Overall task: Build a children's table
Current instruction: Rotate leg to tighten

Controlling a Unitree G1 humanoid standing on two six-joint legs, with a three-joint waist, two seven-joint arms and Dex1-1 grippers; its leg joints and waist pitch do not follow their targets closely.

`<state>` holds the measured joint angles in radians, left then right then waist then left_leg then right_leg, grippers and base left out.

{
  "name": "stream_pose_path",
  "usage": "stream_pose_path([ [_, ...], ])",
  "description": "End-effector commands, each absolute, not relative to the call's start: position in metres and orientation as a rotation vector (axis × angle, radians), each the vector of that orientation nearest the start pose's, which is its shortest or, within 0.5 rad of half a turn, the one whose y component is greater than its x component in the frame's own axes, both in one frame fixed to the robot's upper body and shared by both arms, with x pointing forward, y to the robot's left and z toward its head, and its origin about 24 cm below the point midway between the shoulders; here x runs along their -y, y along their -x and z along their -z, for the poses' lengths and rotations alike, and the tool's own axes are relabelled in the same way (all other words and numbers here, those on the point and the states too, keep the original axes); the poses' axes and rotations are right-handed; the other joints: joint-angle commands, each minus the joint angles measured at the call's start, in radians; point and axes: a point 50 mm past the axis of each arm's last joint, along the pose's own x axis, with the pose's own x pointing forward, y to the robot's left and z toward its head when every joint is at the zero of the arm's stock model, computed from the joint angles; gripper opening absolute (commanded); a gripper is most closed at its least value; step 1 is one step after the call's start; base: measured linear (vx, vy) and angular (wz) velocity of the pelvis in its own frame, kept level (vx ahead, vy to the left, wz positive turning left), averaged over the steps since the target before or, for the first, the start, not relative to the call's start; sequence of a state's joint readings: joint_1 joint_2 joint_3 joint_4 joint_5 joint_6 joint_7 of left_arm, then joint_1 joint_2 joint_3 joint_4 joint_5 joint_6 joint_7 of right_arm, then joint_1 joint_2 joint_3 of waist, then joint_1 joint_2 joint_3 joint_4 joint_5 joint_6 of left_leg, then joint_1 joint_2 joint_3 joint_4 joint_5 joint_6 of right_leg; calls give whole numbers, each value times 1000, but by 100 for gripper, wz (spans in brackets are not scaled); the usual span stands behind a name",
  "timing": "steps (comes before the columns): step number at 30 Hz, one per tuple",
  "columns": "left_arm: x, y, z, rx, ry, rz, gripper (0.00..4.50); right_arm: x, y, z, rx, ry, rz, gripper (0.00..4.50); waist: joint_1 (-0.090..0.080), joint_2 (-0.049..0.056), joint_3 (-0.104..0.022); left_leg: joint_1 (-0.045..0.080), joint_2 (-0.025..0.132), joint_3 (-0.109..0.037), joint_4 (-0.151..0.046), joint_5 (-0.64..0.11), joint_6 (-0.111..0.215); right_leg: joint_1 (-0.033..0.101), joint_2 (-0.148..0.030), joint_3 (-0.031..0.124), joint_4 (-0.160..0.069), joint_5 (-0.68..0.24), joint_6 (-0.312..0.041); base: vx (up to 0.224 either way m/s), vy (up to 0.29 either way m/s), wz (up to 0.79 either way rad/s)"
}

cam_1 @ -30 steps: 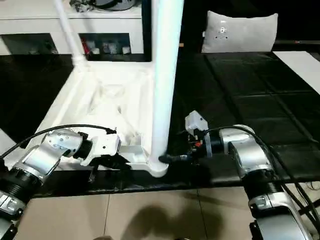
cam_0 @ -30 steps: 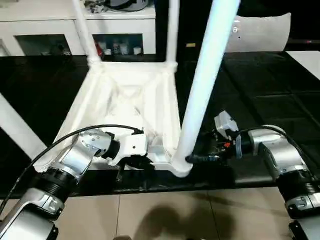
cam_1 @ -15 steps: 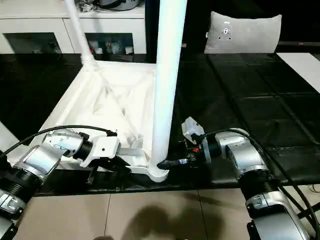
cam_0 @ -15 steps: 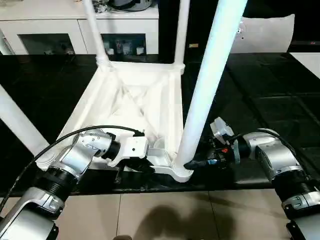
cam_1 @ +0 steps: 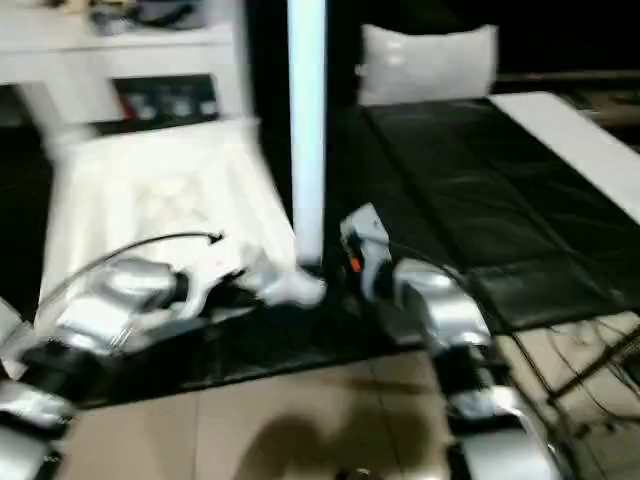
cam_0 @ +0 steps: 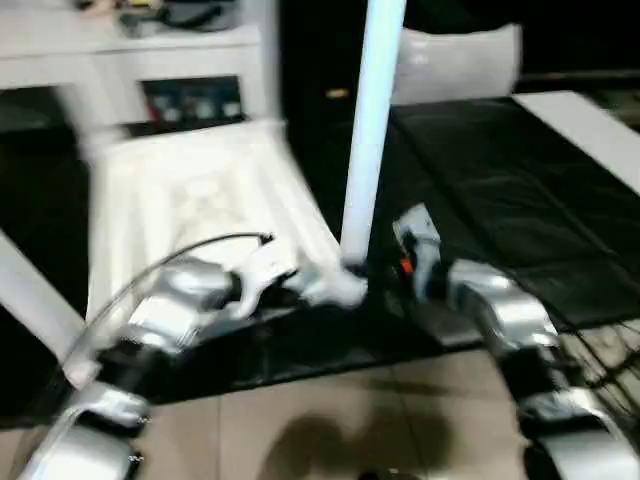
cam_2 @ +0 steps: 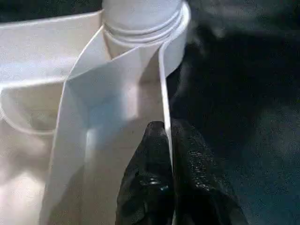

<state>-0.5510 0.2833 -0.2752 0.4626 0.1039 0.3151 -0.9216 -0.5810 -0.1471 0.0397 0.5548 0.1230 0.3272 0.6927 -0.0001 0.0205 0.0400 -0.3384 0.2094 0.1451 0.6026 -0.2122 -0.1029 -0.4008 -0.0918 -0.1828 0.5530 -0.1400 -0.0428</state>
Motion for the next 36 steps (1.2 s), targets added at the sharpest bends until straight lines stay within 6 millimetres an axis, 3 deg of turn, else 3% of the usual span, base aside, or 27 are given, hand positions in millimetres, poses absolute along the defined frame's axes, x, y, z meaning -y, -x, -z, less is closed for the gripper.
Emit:
stream_pose_path([
  [1, -71, -316, -61, -368, -376, 1171, 0, 95, -342, -56, -322, -49, -728, 191, 0, 2, -59, -6, 4, 1, -59, -257, 53, 62, -57, 25, -111, -546, 26, 0, 0, 0],
  [2, -69, -317, -62, -367, -378, 1157, 0, 93, -341, -57, -309, -68, -735, 226, 1, 2, -61, -3, 3, 2, -60, -253, 56, 60, -58, 28, -109, -534, 16, 0, 0, 0],
  [3, -68, -317, -62, -367, -382, 1156, 0, 91, -340, -58, -294, -67, -747, 246, 2, 1, -61, -9, 4, 1, -64, -239, 69, 65, -59, 34, -101, -504, -5, 0, 0, 0],
  [6, -68, -317, -62, -366, -393, 1145, 0, 90, -337, -58, -272, -51, -772, 268, 10, 0, -65, -12, 15, 2, -68, -191, 83, 62, -63, 54, -82, -413, -59, 0, 0, 0],
  [8, -74, -318, -62, -366, -420, 1147, 0, 95, -334, -59, -256, -63, -799, 281, 25, -1, -69, -10, 18, 3, -69, -149, 94, 62, -66, 64, -68, -361, -96, 0, 0, 0],
  [11, -83, -318, -59, -371, -454, 1147, 0, 104, -331, -61, -220, -68, -838, 307, 47, -4, -73, -21, 19, 7, -64, -71, 121, 67, -66, 76, -42, -238, -137, 0, 0, 0],
  [16, -97, -315, -57, -380, -499, 1198, 0, 123, -327, -64, -198, -40, -914, 353, 67, 2, -72, -19, 20, 8, -64, -58, 127, 66, -66, 77, -39, -240, -136, 0, 0, 0],
  [17, -99, -315, -56, -382, -505, 1206, 0, 125, -327, -64, -198, -30, -929, 363, 67, -1, -71, -20, 20, 9, -64, -70, 122, 67, -65, 77, -41, -254, -132, 0, 0, 0],
  [20, -104, -313, -56, -381, -527, 1242, 0, 132, -325, -66, -199, 5, -981, 391, 71, 3, -67, -17, 20, 10, -67, -119, 104, 62, -64, 76, -49, -310, -123, 0, 0, 0],
  [22, -111, -309, -56, -389, -575, 1330, 0, 145, -323, -72, -203, 57, -1058, 408, 81, 1, -69, -13, 20, 10, -67, -140, 98, 63, -65, 77, -53, -344, -107, 0, 0, 0],
  [25, -121, -302, -54, -425, -662, 1448, 0, 157, -322, -79, -216, 160, -1167, 429, 95, 2, -69, -11, 22, 12, -67, -139, 97, 58, -63, 79, -48, -335, -112, 0, 0, 0],
  [31, -131, -295, -53, -473, -750, 1589, 0, 165, -313, -85, -258, 215, -1390, 429, 103, 0, -70, -15, 25, 12, -65, -137, 102, 61, -63, 80, -42, -335, -121, 0, 0, 0],
  [36, -130, -293, -55, -466, -763, 1645, 0, 166, -306, -81, -330, 236, -1515, 395, 114, -5, -70, -16, 25, 14, -65, -128, 102, 60, -63, 82, -41, -340, -123, 0, 0, 0],
])
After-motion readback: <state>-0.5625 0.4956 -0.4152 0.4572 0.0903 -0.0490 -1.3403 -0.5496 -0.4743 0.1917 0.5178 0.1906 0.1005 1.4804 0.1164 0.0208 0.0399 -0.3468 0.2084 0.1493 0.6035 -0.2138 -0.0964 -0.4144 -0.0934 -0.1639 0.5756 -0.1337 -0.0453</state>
